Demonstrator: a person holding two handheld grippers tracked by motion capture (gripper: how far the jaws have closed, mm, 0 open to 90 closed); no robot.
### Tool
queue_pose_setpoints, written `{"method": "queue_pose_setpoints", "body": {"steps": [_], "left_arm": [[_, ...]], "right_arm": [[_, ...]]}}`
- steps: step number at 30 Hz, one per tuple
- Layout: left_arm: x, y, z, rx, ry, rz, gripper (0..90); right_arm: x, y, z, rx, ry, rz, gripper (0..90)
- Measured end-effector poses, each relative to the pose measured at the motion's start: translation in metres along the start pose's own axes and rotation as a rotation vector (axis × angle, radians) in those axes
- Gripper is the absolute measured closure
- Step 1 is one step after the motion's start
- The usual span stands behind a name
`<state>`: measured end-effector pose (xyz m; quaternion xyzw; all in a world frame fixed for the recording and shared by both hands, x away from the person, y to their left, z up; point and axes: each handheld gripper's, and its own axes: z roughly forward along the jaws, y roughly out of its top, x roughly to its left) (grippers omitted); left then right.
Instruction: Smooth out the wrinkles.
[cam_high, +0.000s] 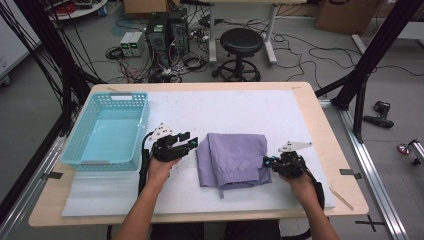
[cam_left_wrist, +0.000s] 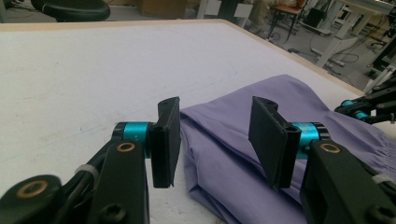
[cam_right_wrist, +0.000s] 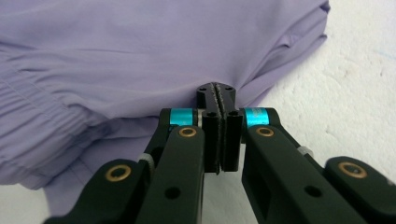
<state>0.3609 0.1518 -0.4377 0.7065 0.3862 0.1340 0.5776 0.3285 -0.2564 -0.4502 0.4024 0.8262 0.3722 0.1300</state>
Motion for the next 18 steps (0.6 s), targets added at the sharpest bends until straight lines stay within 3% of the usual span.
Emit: {"method": "queue_pose_setpoints", "body": {"steps": [3,8,10,13,16,18], "left_arm": [[0.001,0.0,0.001,0.002,0.013,-0.006,56.2],[0.002,0.001,0.005,0.02,0.009,-0.015,64.8],[0.001,0.002,0.015,0.067,-0.012,-0.018,67.7],[0.002,0.003,0.027,0.122,-0.007,-0.016,68.4],[0.003,0.003,0.034,0.142,-0.005,-0.016,68.7],[0.002,0.002,0.045,0.2,-0.001,-0.007,70.4]], "right_arm": [[0.001,0.002,-0.001,-0.029,0.0,0.001,90.0],[0.001,0.005,0.001,-0.042,-0.056,0.003,90.0],[0.002,0.006,0.003,-0.032,-0.062,-0.001,90.0],[0.003,0.006,0.002,-0.036,-0.057,0.002,90.0],[0.002,0.006,0.0,-0.043,-0.052,0.004,90.0],[0.003,0.006,-0.001,-0.047,-0.053,0.007,90.0]]}}
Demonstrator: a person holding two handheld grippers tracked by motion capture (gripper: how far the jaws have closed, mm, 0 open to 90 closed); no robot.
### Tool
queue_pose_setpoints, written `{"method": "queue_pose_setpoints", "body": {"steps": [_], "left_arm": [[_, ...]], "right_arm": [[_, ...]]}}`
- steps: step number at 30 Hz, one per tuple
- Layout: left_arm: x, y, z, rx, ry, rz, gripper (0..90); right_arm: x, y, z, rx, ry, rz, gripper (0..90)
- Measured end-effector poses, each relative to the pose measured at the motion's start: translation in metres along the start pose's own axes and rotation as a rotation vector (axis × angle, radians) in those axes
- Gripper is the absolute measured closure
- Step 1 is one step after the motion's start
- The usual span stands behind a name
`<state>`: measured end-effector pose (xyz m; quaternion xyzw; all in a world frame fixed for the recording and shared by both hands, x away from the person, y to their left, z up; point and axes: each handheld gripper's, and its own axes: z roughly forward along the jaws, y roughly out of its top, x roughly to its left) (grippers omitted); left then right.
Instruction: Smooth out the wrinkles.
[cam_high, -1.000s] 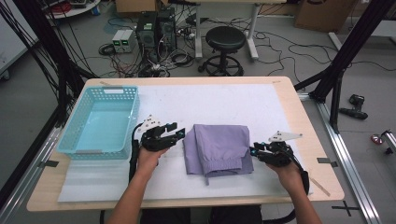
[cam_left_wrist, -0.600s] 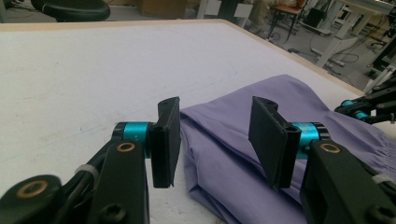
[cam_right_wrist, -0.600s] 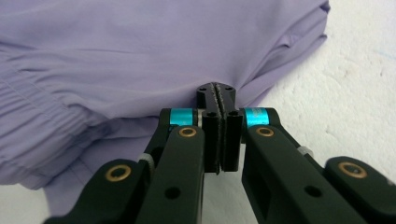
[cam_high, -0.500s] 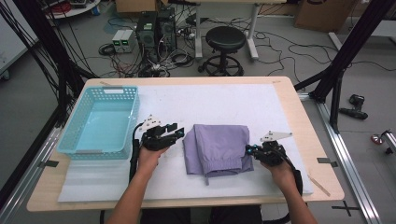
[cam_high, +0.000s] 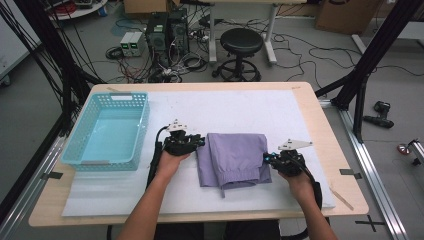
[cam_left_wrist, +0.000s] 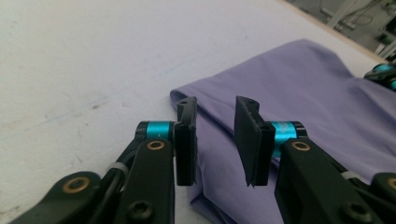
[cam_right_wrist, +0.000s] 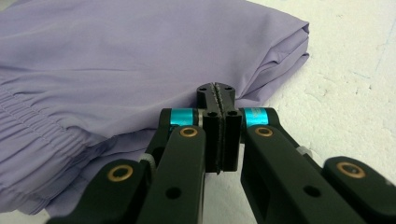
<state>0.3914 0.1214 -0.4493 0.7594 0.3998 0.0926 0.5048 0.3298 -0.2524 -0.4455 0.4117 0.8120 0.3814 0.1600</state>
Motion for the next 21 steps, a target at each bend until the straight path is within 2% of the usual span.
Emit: {"method": "queue_pose_setpoints", "body": {"steps": [2,3,4,7,10,15,18,19,20,21], "left_arm": [[-0.0005,-0.0001,0.0022,0.015,0.002,0.003,75.5],[-0.0032,-0.001,0.0072,0.063,0.022,0.019,84.4],[-0.0041,-0.002,0.0092,0.076,0.026,0.017,88.1],[-0.0046,-0.0039,0.0111,0.11,0.046,0.018,89.6],[-0.0042,-0.0035,0.0073,0.082,0.07,0.012,89.9],[-0.0017,-0.005,0.0029,0.071,0.094,0.006,89.9],[-0.003,-0.0037,0.0023,0.028,0.074,0.0,88.6],[-0.0033,-0.0034,0.0028,0.019,0.068,-0.004,81.3],[-0.0029,-0.0034,0.0036,0.014,0.05,-0.012,76.5],[-0.0028,-0.0037,0.004,0.018,0.049,-0.009,73.1]], "right_arm": [[-0.0003,0.0,0.0001,0.0,-0.001,-0.001,90.0],[-0.0002,0.0,0.0007,0.003,0.002,0.0,90.0],[-0.0004,0.0,0.001,0.002,0.003,-0.006,90.0],[-0.0003,0.0002,0.0004,-0.001,0.003,0.002,90.0],[-0.0009,0.0002,0.0003,-0.006,-0.003,0.007,90.0],[-0.0015,-0.0004,0.0016,0.001,-0.027,0.017,90.0],[-0.0022,-0.0014,0.003,0.015,-0.034,0.025,90.0],[-0.0021,-0.0019,0.0034,0.013,-0.037,0.022,90.0],[-0.002,-0.002,0.0034,0.012,-0.036,0.023,90.0],[-0.002,-0.0018,0.003,0.011,-0.034,0.019,90.0]]}}
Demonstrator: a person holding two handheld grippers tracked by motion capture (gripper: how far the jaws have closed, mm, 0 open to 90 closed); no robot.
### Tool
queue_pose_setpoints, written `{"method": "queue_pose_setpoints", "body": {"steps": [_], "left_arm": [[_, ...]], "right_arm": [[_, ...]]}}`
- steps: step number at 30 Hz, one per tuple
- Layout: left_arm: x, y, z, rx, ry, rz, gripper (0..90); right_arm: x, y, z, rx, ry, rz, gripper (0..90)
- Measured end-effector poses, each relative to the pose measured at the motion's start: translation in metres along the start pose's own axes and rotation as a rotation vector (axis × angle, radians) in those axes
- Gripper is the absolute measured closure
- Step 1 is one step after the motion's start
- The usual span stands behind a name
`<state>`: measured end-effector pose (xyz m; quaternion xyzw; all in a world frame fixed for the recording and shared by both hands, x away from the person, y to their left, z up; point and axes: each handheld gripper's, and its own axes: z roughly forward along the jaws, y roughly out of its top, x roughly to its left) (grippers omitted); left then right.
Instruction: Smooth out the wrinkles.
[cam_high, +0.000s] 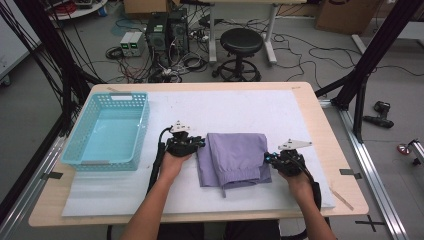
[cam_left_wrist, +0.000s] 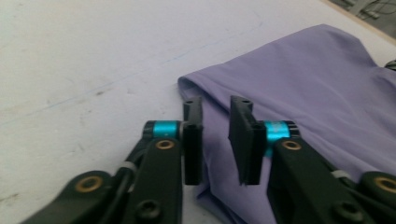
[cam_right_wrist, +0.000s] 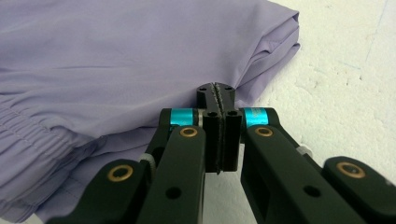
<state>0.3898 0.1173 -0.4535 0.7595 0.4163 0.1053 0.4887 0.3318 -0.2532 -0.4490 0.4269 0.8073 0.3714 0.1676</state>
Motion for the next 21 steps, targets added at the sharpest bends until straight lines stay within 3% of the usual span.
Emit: {"method": "queue_pose_setpoints", "body": {"steps": [2,4,5,6,7,11,14,18,21], "left_arm": [[0.001,-0.001,0.002,0.012,0.005,-0.005,68.7],[0.001,-0.002,0.004,0.028,-0.003,0.002,69.7],[0.0,-0.002,0.005,0.045,-0.004,0.01,74.3],[-0.002,-0.003,0.006,0.053,-0.003,0.02,86.2],[-0.003,-0.003,0.006,0.064,0.009,0.032,88.9],[-0.001,-0.002,0.003,0.07,0.06,0.022,89.7],[-0.001,-0.002,0.001,0.077,0.076,0.025,89.7],[-0.001,-0.002,0.001,0.053,0.08,0.023,88.7],[0.002,-0.001,-0.005,0.011,0.102,0.019,83.1]], "right_arm": [[0.0,0.0,0.0,-0.003,0.001,0.002,90.0],[0.001,0.0,0.0,-0.004,-0.003,0.003,90.0],[0.001,0.0,0.0,-0.004,-0.004,0.001,90.0],[0.001,0.0,0.0,-0.003,-0.003,0.001,90.0],[0.001,0.0,0.0,-0.002,-0.005,0.0,90.0],[0.0,-0.001,0.001,0.009,-0.023,0.011,90.0],[-0.001,-0.003,0.003,0.025,-0.028,0.023,90.0],[0.0,-0.003,-0.002,0.005,-0.03,0.022,77.4],[-0.002,-0.004,-0.012,-0.033,0.004,0.009,73.9]]}}
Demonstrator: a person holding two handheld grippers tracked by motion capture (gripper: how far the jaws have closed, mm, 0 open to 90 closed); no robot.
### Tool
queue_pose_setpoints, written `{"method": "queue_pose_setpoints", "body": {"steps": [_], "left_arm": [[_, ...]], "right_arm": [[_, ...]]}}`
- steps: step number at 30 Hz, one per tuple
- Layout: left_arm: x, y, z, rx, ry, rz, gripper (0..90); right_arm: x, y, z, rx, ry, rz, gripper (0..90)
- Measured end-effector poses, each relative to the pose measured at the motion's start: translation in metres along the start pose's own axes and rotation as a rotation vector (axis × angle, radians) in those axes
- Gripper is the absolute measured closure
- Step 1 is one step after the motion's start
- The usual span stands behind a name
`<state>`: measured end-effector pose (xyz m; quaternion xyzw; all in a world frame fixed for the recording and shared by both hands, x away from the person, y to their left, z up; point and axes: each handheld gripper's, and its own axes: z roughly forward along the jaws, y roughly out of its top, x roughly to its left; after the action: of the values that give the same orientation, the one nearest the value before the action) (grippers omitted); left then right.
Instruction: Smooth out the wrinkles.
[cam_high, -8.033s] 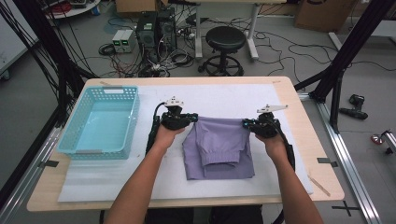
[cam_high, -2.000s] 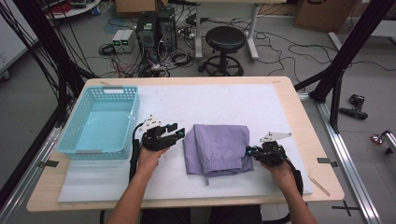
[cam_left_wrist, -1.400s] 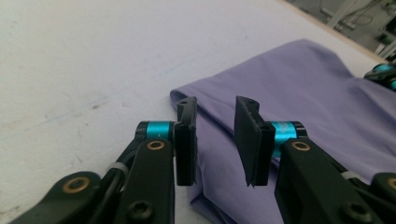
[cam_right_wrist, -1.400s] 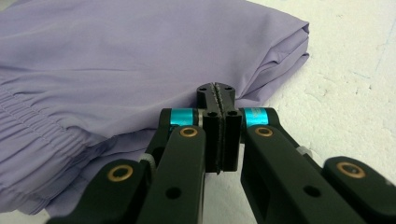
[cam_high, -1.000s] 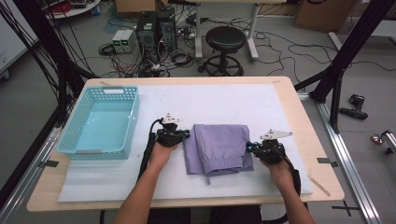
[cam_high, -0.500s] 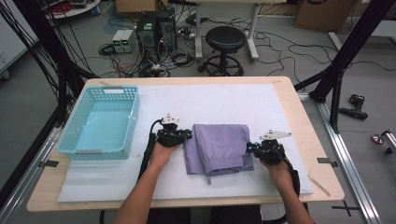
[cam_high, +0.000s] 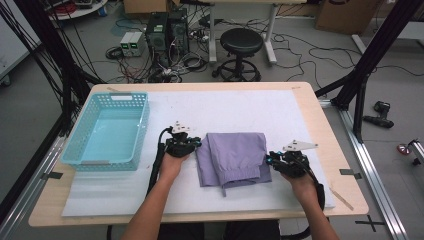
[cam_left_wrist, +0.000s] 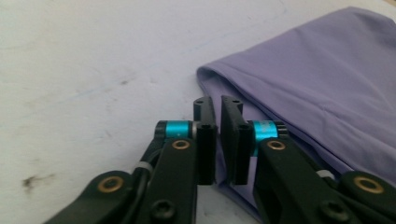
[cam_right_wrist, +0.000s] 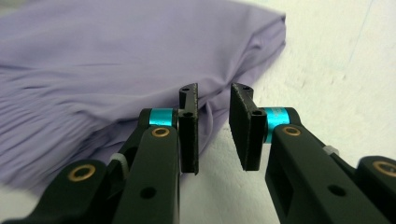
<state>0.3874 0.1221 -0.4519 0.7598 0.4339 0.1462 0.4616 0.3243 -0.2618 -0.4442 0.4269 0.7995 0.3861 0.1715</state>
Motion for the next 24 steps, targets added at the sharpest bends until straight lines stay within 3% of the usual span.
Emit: {"method": "queue_pose_setpoints", "body": {"steps": [3,5,8,11,13,15,19,21,24], "left_arm": [[0.006,0.0,-0.007,-0.041,0.001,-0.022,75.0],[0.008,-0.002,-0.013,-0.071,-0.003,-0.028,72.7],[0.011,-0.004,-0.017,-0.088,-0.018,-0.034,70.8],[0.011,-0.007,-0.019,-0.081,-0.033,-0.046,70.9],[0.01,-0.009,-0.018,-0.071,-0.042,-0.048,70.9],[0.009,-0.009,-0.017,-0.062,-0.056,-0.055,69.5],[0.009,-0.01,-0.012,-0.049,-0.062,-0.061,63.9],[0.01,-0.011,-0.009,-0.033,-0.064,-0.072,61.4],[0.008,-0.01,-0.005,0.009,-0.061,-0.061,60.9]], "right_arm": [[0.001,0.0,-0.013,-0.034,0.015,-0.022,76.8],[0.002,-0.001,-0.017,-0.05,0.075,-0.039,82.9],[0.008,-0.007,-0.012,-0.012,0.128,-0.077,85.7],[0.013,-0.016,-0.003,0.088,0.107,-0.103,85.8],[0.014,-0.018,-0.005,0.084,0.105,-0.084,86.4],[0.017,-0.02,-0.008,0.093,0.1,-0.107,87.3],[0.021,-0.023,-0.016,0.087,0.132,-0.104,82.9],[0.016,-0.022,-0.019,0.042,0.113,-0.051,74.5],[0.013,-0.02,-0.014,0.06,0.049,-0.005,68.5]]}}
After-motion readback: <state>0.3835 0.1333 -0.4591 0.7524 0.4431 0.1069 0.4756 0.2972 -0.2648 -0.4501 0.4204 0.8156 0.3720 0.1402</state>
